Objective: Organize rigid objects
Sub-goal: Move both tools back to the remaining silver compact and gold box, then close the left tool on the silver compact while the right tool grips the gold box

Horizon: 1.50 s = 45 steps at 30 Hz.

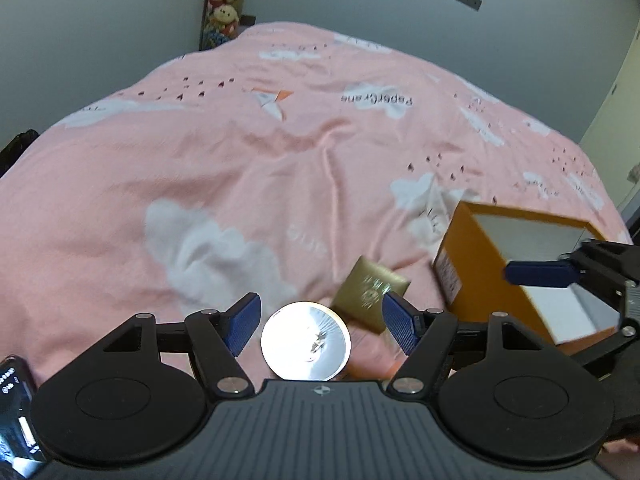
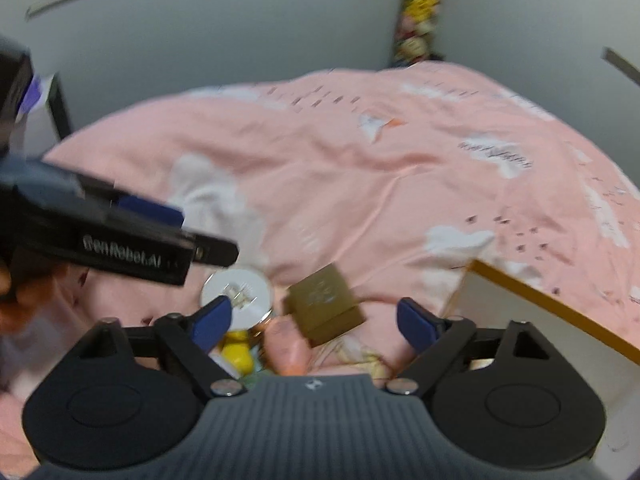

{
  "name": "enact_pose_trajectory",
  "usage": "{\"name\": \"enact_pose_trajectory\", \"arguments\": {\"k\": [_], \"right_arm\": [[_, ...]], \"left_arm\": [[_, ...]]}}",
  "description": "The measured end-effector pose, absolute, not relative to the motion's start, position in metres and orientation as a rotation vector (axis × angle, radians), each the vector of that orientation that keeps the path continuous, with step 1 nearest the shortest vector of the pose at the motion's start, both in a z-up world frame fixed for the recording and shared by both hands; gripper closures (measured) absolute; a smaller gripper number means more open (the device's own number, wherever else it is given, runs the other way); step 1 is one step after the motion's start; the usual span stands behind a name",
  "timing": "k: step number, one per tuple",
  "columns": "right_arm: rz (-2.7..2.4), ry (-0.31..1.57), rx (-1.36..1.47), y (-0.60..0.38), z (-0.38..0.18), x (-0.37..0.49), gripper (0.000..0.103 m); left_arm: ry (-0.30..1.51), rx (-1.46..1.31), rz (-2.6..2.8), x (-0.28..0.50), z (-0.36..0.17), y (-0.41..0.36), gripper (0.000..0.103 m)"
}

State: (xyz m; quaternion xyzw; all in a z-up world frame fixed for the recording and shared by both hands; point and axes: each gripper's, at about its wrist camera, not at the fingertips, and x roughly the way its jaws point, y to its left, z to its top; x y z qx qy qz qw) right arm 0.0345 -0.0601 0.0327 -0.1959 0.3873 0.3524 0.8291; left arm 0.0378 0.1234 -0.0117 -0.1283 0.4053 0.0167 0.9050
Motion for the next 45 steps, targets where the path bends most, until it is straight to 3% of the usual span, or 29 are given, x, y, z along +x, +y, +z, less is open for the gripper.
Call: {"name": "enact_pose_trajectory", "arguments": {"k": [4,8,20,26,36,45], "right_arm": [[0.807,0.911,-0.477,-0.046,0.014,0.042,0.033],[0.812,0.957,-0.535,-0.04,0.004,0.056,0.034],[0.854,1.033,-0.736,-0.029,-0.01,0.103,0.023],[0.876,1.053,-0.765,-0.017,-0.018,0.116,0.02],[0.903,1.073,-0.847,0.001,-0.036,0.127,0.02],[0.918,1.083,-0.87,0.006,-0.047,0.13,0.02]], "left_arm": [[0.884,-0.269,0.036,0.037,-0.023,0.13,0.021],[0.935,-0.244,0.03,0.045,-0.033,0.129,0.021],[1.048,0.05,0.046,0.069,-0.073,0.083,0.013],[1.085,-0.017,0.099,0.081,-0.086,0.087,0.009],[1.055,0.008,0.093,0.085,-0.101,0.082,0.009],[1.016,-0.059,0.087,0.087,-0.105,0.091,0.015]]}}
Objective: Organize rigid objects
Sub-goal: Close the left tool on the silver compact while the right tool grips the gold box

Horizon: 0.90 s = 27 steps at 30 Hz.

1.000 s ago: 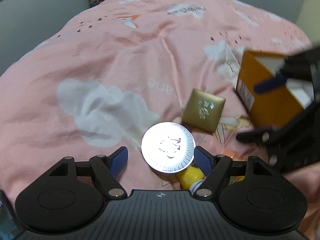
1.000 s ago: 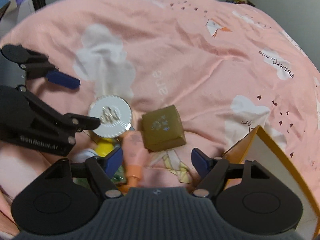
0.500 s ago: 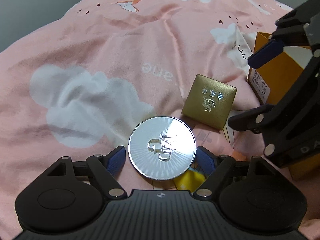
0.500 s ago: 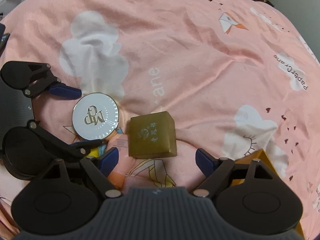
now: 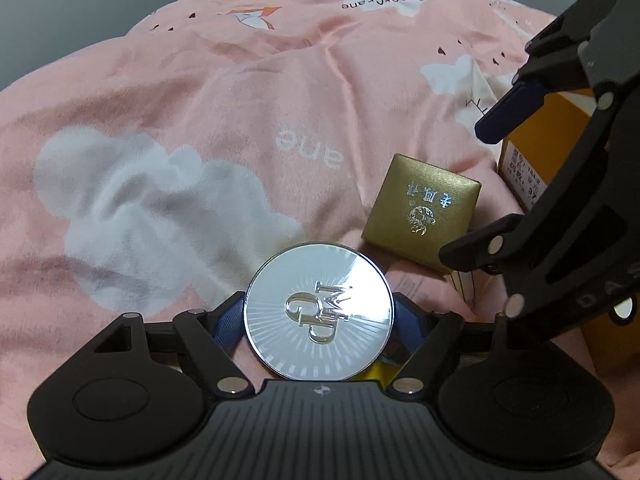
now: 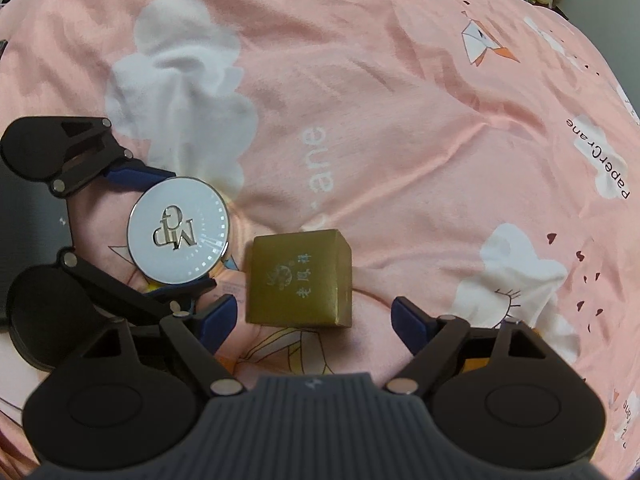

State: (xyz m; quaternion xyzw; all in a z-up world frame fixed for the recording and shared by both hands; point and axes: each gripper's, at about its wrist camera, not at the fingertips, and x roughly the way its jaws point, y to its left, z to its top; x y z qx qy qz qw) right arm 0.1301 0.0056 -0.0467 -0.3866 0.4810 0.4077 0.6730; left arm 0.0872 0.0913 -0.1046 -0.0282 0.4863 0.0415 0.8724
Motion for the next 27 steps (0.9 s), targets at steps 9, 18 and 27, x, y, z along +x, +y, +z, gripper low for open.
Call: {"name": "enact_pose_trajectory", "arguments": {"k": [9,18,27], "right_arm": [[0.918,1.083,-0.861,0.014,-0.049,0.133,0.021],[0.902,1.134,-0.863,0.034,-0.072,0.141,0.04],[0.88,1.163,-0.85,0.043,-0.077,0.147,0.041]], "left_arm": [[0.977,-0.11,0.131,0.071,-0.093,0.102,0.015],[0.997,-0.111,0.127,0.084,-0.101,0.104,0.014],[1.006,-0.108,0.118,0.098,-0.11,0.105,0.011]]}}
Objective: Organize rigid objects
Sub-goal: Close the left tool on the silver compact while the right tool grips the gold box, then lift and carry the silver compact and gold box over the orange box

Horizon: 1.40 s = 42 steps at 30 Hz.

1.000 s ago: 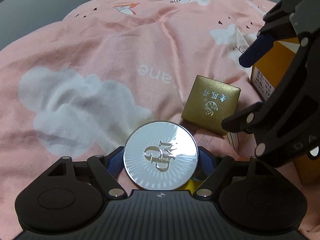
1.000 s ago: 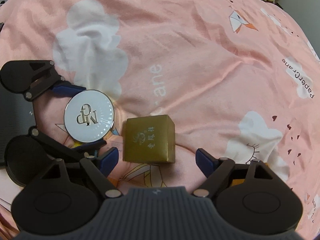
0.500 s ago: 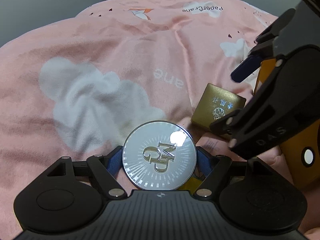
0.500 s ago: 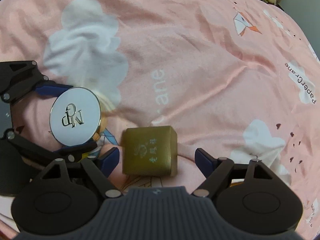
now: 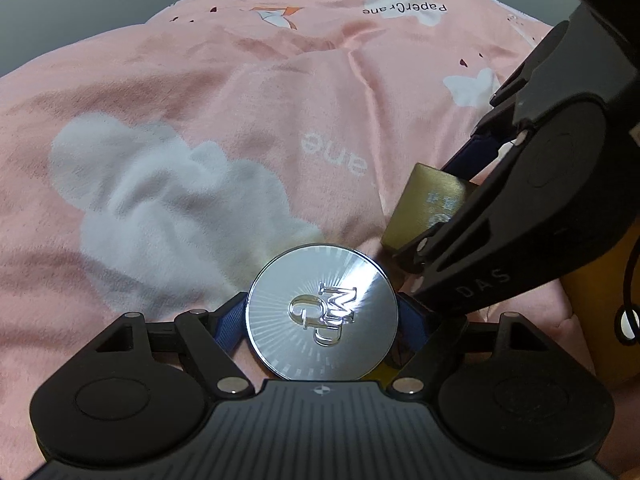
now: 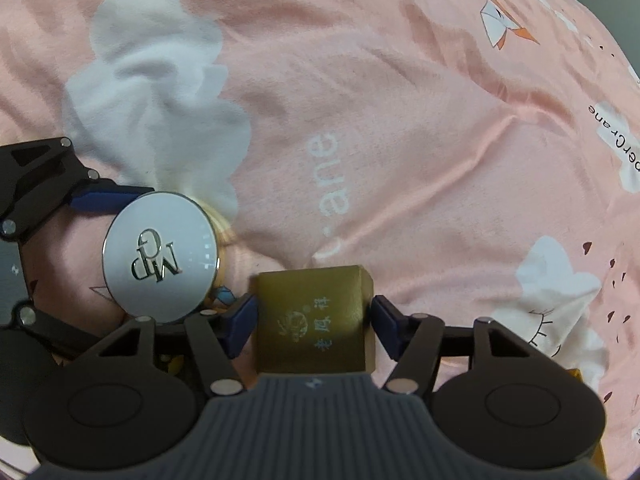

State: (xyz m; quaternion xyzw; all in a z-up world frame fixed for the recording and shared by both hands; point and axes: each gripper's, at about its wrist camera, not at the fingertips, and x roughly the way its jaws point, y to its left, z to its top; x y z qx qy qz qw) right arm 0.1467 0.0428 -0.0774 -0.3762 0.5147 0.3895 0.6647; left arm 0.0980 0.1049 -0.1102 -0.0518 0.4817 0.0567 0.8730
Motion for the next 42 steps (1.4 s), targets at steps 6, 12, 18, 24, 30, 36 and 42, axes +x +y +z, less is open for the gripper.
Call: {"name": "enact_pose_trajectory", "arguments": {"k": [6,12,18,24,30,36,42], "right_arm": [[0.87,1.153,-0.813,0.038,-0.07,0.143,0.041],[0.865,1.124,-0.698,0.02,-0.042,0.144,0.041],[0.874,1.065,-0.588,0.006,-0.007,0.133,0.042],[0.834,0.954,-0.501,-0.018,0.031,0.117,0.041],[0.757,0.884,-0.413,-0.061,0.068,0.113,0.041],[0.638,0.836,-0.378,-0.111,0.095,0.104,0.041],[0.516,0.839,-0.362,-0.164,0.106,0.099,0.041]], "left_arm": [[0.976,-0.174,0.088,0.09,-0.107,0.112,0.015],[0.941,-0.218,0.07,0.083,-0.1,0.114,0.015],[0.87,-0.261,0.07,0.07,-0.084,0.118,0.015],[0.8,-0.259,0.051,0.058,-0.055,0.109,0.015],[0.714,-0.23,-0.026,0.052,-0.018,0.084,0.015],[0.661,-0.186,-0.153,0.055,0.014,0.043,0.015],[0.664,-0.143,-0.307,0.068,0.027,-0.005,0.015]]}}
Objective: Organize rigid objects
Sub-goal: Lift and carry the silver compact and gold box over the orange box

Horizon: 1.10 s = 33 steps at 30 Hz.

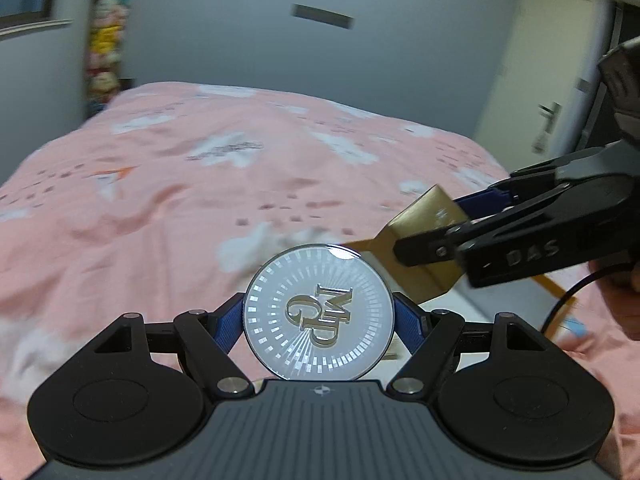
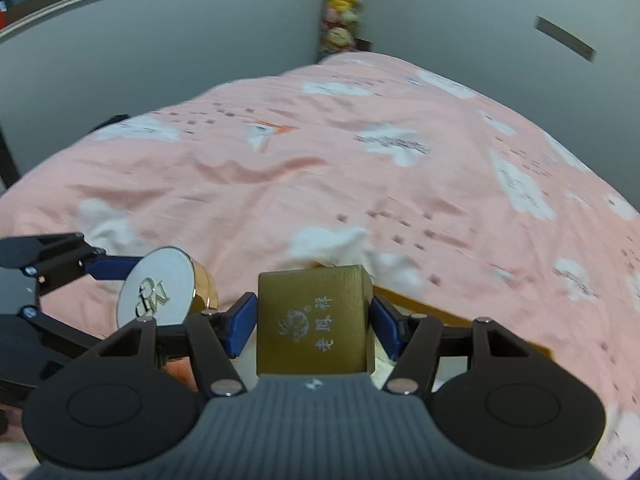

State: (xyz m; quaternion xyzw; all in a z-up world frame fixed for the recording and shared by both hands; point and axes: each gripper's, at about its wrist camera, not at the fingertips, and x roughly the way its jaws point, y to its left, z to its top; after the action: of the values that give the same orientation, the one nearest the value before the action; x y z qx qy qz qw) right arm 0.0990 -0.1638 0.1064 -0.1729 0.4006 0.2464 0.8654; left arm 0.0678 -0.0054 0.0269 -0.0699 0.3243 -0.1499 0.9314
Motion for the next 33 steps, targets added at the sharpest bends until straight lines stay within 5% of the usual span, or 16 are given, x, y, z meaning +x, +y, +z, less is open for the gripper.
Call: {"name": "enact_pose_trajectory", "arguments": {"k": [23,33], "right_arm": [[0.308,1.107,-0.212,-0.27,0.033,0.117,0.041],[0.301,1.159,-0.197,-0.274,0.015,0.121,0.041]], "left_arm": [[1.162,-0.078,-0.463,0.152,-0.029,-0.086,0.015],[1.205,0.054,-0.467,0.158,-0.032,-0.098,0.015]]}}
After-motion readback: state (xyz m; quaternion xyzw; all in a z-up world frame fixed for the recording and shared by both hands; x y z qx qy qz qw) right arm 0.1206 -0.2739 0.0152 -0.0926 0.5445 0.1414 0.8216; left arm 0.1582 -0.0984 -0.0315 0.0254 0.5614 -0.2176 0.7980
